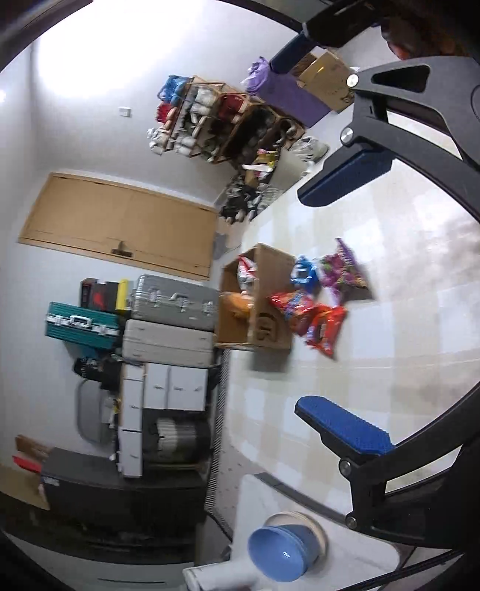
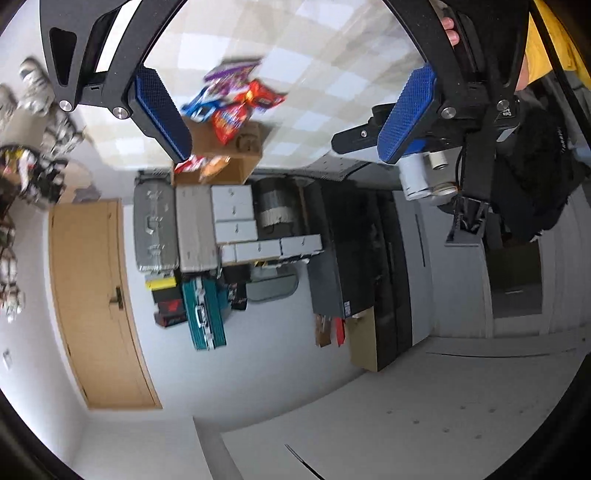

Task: Organize snacks
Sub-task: 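Withdraw both tools from the box back toward the remaining snacks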

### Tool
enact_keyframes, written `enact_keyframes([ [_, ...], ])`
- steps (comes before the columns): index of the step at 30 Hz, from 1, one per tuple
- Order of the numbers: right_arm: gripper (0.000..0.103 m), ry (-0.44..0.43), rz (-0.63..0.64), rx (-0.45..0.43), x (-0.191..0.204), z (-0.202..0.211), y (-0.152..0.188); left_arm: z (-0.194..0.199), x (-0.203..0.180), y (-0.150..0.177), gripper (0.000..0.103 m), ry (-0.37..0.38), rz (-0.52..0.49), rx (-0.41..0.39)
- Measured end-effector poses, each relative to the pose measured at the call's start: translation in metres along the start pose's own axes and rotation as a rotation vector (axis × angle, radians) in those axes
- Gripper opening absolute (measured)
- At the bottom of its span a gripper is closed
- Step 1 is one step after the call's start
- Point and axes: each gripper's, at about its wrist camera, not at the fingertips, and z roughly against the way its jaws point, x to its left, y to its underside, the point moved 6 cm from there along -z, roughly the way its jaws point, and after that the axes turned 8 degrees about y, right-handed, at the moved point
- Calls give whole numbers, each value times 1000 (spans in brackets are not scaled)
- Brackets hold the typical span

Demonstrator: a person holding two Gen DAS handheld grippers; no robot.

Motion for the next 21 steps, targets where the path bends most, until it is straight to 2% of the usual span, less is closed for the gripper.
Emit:
enact_keyframes([
  [7, 102, 4, -41, 79, -15, -26, 30, -16, 1, 27, 102, -31, -22, 13],
  [12, 102, -5, -82, 129, -23, -38, 46, -39, 9, 31, 102, -23, 6, 75],
  [21, 102, -4, -77, 145, -24, -45, 58, -61, 16, 40, 102, -1, 18, 90],
])
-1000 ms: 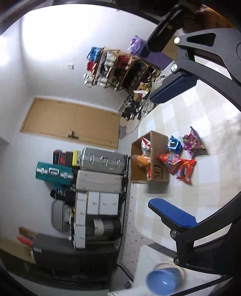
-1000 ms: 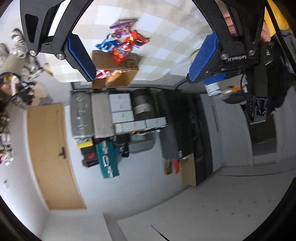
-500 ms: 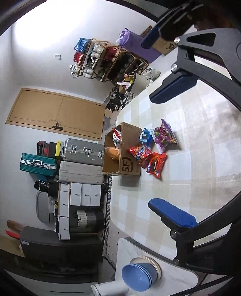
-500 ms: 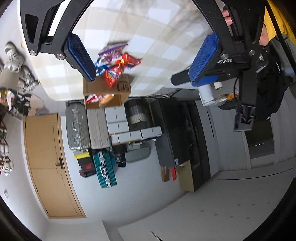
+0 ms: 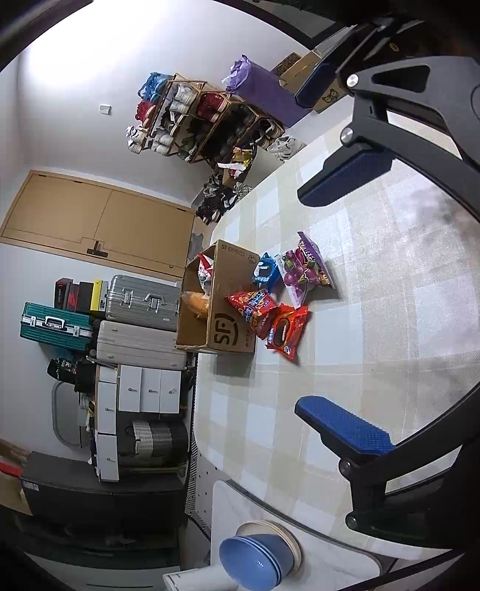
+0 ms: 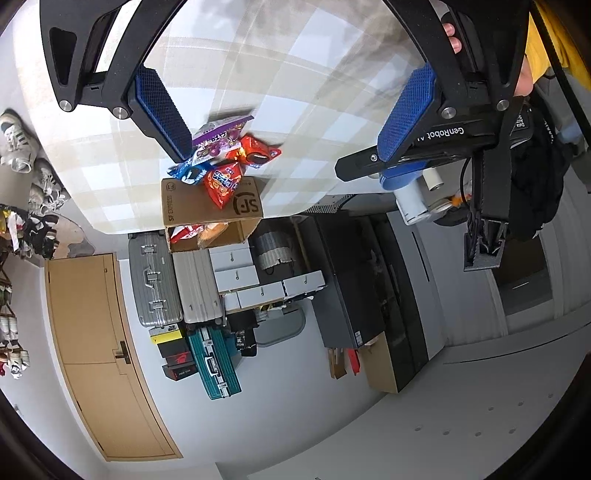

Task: Organize snacks
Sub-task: 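Withdraw both tools from the box back toward the remaining snacks, then grasp the purple grape candy bag with the right tool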

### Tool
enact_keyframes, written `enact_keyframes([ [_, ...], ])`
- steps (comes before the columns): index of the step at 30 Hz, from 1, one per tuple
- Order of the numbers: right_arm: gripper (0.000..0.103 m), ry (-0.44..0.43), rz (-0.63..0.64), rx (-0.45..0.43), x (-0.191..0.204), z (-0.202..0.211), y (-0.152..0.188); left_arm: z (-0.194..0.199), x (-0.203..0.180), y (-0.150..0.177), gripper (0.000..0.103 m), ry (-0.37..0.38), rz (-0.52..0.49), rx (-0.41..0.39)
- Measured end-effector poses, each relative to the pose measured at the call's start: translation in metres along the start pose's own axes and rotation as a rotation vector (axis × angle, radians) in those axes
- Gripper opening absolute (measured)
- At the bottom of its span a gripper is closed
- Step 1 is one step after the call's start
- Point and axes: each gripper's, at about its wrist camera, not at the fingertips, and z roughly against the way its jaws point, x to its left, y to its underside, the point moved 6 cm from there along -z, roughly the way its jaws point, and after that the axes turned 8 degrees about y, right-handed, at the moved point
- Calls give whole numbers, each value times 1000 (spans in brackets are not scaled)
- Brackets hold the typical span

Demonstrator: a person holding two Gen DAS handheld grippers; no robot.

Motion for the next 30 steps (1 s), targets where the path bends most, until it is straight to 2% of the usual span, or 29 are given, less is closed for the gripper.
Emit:
enact_keyframes([
  [11, 102, 37, -16, 81, -17, -31, 26, -32, 13, 24, 102, -3, 15, 54],
  [16, 102, 81, -27, 152, -31, -59, 39, -56, 27, 40, 102, -3, 49, 91],
  [20, 102, 134, -50, 229, -50, -97, 44, -77, 38, 51, 102, -4, 62, 118],
  [23, 102, 130, -87, 282, -66, -128, 44, -97, 48, 59, 102, -5, 81, 148],
  [27, 102, 91, -166, 404, -86, -184, 47, -118, 62, 67, 102, -6, 114, 177],
  [30, 98, 82, -219, 473, -96, -215, 52, -129, 69, 69, 102, 1, 130, 194],
])
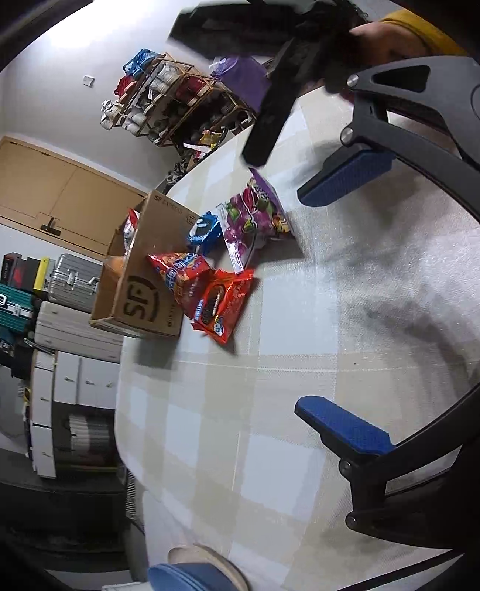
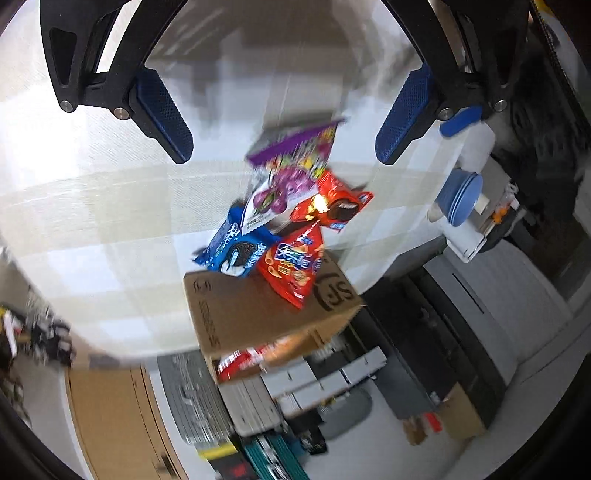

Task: Organize snacks
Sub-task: 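Grasp the purple grape candy bag with the right tool, then grasp the red cookie pack with the left tool while the right tool holds the candy bag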

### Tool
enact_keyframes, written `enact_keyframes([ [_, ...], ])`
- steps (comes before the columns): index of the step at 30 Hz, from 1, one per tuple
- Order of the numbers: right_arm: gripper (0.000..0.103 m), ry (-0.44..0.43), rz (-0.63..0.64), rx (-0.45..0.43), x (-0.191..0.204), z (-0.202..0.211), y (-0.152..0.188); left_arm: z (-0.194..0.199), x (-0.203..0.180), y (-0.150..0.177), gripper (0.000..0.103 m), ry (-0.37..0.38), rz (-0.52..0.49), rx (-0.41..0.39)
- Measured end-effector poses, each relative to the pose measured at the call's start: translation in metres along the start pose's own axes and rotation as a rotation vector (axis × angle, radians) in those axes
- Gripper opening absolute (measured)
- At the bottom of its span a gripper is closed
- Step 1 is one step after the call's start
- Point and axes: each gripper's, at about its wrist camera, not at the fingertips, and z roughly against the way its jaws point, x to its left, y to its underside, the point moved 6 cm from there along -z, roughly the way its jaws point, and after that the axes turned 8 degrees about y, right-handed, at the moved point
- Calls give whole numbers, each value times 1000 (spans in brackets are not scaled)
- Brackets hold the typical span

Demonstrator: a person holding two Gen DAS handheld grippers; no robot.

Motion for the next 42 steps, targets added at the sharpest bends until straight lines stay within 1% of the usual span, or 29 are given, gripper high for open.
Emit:
enact_keyframes([
  [2, 73, 6, -3, 34, -1, -14, -3, -6, 3, -1, 102, -3, 4, 4],
  [4, 71, 21, 17, 77, 0, -32, -2, -14, 8, -2, 102, -4, 14, 16],
  [5, 63, 26, 26, 94, 1, -40, -1, -15, 10, -2, 102, -4, 18, 18],
  [7, 58, 35, 67, 77, 5, -41, 1, -21, 14, -4, 102, -7, 23, 24],
  [8, 52, 22, 77, 80, 7, -42, 1, -24, 16, -5, 102, -8, 23, 28],
  [9, 49, 6, 75, 78, 8, -43, 1, -27, 17, -6, 102, -12, 24, 29],
  [10, 37, -6, 79, 78, 11, -43, 2, -29, 19, -7, 102, -16, 24, 30],
  [11, 31, -8, 94, 71, 13, -42, 2, -31, 19, -7, 102, -18, 25, 33],
  [13, 30, -5, 121, 59, 16, -40, 4, -33, 19, -7, 102, -20, 29, 40],
  [15, 28, -20, 121, 43, 16, -37, 4, -34, 20, -8, 102, -20, 32, 42],
  [17, 22, -55, 96, 20, 14, -26, 6, -36, 19, -9, 102, -28, 25, 43],
  [18, 22, -83, 70, -5, 11, -20, 3, -36, 18, -11, 102, -32, 20, 43],
  [21, 20, -131, 26, -75, -1, 1, -3, -31, 15, -12, 102, -43, 5, 38],
  [23, 20, -131, 8, -76, -9, 5, -4, -29, 15, -16, 102, -54, -9, 36],
  [26, 20, -140, -11, -12, -13, -5, 2, -29, 14, -22, 102, -62, -13, 42],
  [27, 21, -116, 0, 5, -12, -9, 4, -30, 14, -25, 102, -63, -7, 43],
  [29, 22, -116, 41, 28, -6, -13, 11, -27, 12, -29, 102, -55, 5, 34],
  [30, 23, -102, 74, 37, 0, -16, 11, -26, 11, -30, 102, -56, 7, 30],
  [34, 24, -52, 181, 80, 16, -29, 16, -22, 6, -27, 102, -60, -7, 36],
  [37, 25, -35, 250, 89, 26, -34, 15, -21, 5, -23, 102, -58, -4, 47],
  [39, 25, -7, 299, 88, 32, -37, 15, -22, 6, -21, 102, -56, 2, 51],
  [42, 24, 21, 365, 76, 41, -36, 17, -22, 9, -18, 102, -51, 13, 57],
])
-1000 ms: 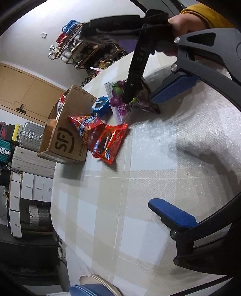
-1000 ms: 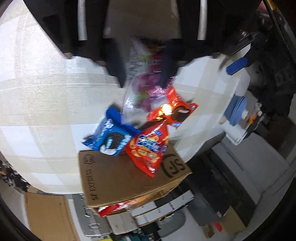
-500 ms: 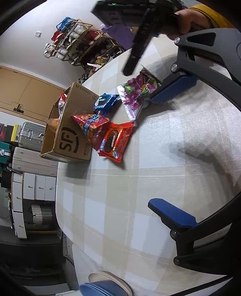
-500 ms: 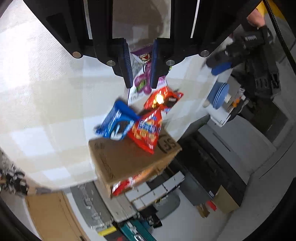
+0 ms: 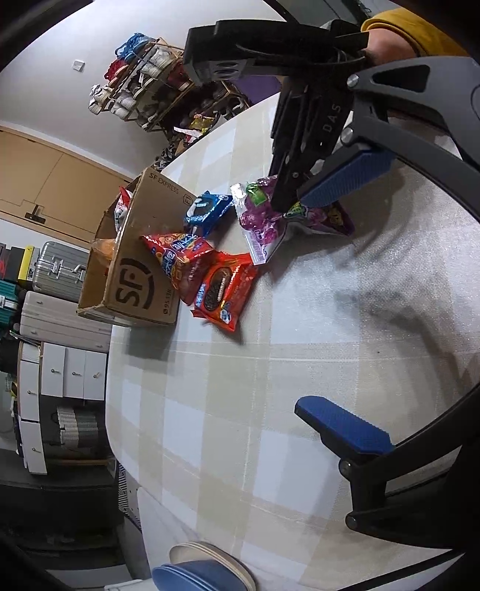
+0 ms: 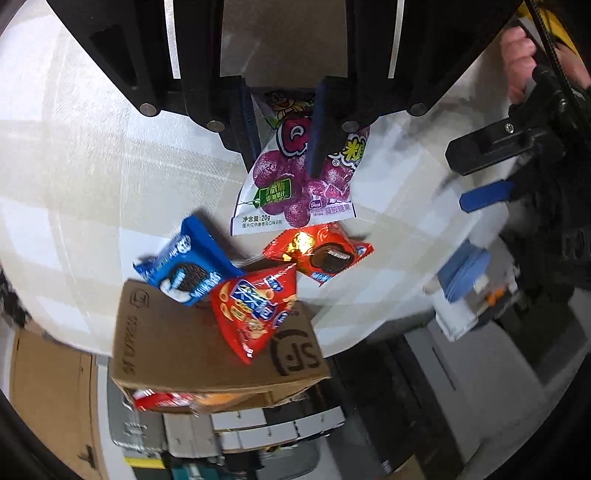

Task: Organize snacks
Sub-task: 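Grasp the red cookie pack with the left tool while the right tool holds the candy bag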

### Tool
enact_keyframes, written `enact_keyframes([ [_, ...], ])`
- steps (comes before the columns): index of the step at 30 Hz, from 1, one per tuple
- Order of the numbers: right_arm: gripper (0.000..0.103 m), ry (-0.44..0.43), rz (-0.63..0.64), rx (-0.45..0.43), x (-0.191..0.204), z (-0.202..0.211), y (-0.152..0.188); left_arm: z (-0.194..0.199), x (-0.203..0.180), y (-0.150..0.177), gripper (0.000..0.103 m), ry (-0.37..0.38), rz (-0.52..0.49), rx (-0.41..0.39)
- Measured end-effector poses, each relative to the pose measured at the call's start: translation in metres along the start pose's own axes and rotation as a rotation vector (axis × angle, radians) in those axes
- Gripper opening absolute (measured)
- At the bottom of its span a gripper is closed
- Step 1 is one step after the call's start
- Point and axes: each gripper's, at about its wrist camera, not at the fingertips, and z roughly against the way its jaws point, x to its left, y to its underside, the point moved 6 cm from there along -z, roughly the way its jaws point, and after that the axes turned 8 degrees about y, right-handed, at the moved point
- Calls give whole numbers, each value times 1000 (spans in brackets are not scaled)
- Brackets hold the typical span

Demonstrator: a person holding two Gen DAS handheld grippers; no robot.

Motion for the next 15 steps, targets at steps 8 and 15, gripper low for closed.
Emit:
enact_keyframes([
  [8, 12, -86, -124, -45, -11, 12, 2, 3, 8, 1, 102, -9, 16, -4],
  [15, 10, -140, -207, -90, -25, 30, 8, 10, 15, -4, 102, -21, 28, -16],
])
